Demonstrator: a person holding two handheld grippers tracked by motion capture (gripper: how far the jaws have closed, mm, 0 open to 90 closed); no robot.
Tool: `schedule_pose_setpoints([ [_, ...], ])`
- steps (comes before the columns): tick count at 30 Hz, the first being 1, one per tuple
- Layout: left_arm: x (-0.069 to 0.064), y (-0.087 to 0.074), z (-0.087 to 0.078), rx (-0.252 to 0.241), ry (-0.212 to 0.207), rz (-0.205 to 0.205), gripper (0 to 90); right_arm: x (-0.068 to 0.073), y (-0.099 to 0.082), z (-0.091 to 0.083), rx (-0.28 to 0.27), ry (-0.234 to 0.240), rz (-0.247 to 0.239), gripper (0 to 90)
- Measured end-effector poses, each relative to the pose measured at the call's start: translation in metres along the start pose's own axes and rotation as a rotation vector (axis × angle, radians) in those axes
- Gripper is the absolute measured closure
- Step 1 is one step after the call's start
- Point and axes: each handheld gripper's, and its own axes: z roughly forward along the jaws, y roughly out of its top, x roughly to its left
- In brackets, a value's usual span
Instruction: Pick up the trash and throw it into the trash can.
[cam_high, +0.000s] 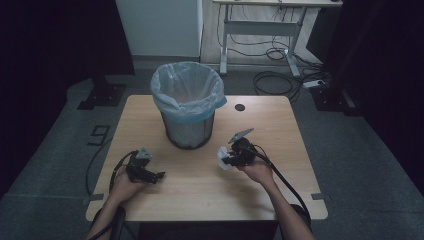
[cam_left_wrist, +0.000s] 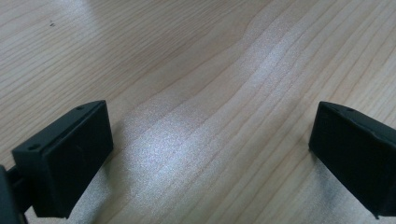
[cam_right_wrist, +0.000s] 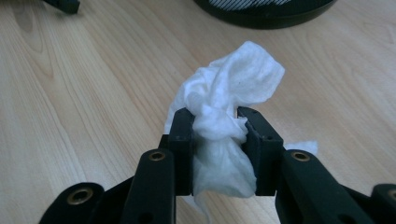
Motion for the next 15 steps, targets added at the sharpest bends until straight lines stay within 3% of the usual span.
schedule_pose_setpoints([
  [5, 0.000, 0.000, 0.000, 0.001, 0.002, 0.002, 0.0, -0.005, 0.011, -0.010, -0.007, 0.016, 0.020, 67.1],
  [15, 0.000, 0.000, 0.000, 0.000, 0.001, 0.001, 0.0, -0.016, 0.044, -0.040, -0.029, 0.000, 0.023, 66.8],
])
